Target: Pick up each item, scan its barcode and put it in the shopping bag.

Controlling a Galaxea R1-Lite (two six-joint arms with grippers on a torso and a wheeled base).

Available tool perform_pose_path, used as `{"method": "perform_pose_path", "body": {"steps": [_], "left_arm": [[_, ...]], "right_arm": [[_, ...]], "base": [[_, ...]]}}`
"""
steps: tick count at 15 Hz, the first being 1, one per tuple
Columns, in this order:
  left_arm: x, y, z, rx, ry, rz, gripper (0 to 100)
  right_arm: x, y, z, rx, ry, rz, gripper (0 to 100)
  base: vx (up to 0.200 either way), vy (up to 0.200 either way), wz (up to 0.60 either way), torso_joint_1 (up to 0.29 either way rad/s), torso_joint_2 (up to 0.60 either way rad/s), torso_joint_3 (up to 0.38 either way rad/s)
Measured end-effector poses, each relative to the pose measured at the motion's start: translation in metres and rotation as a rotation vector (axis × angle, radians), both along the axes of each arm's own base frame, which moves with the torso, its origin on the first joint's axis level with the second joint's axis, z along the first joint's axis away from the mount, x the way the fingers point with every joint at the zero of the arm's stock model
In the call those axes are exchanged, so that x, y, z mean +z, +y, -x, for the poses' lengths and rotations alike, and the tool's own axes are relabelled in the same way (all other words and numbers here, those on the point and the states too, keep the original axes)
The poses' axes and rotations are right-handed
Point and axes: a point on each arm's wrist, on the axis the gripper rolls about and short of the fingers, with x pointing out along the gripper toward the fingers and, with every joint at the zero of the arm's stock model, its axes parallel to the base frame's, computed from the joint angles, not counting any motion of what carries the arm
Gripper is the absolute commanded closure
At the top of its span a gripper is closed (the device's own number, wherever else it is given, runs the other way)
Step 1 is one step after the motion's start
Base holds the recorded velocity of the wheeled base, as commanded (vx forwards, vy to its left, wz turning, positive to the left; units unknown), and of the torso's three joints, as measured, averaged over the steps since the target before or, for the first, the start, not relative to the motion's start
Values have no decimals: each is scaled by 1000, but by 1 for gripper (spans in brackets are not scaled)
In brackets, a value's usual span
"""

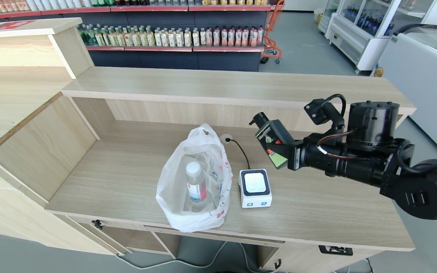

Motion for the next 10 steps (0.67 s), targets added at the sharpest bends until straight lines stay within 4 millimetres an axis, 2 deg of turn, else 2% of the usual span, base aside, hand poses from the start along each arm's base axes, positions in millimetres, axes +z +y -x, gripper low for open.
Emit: {"method": "perform_pose_path", "body": {"steps": [5,10], "left_arm": [[0,0,0,0,0,0,0],[0,0,0,0,0,0,0]], "right_arm": [[-26,21,-29,-2,29,55,100],[-55,52,-57,29,25,114,100]], "base": [[0,0,0,0,0,0],[0,0,0,0,0,0]]}}
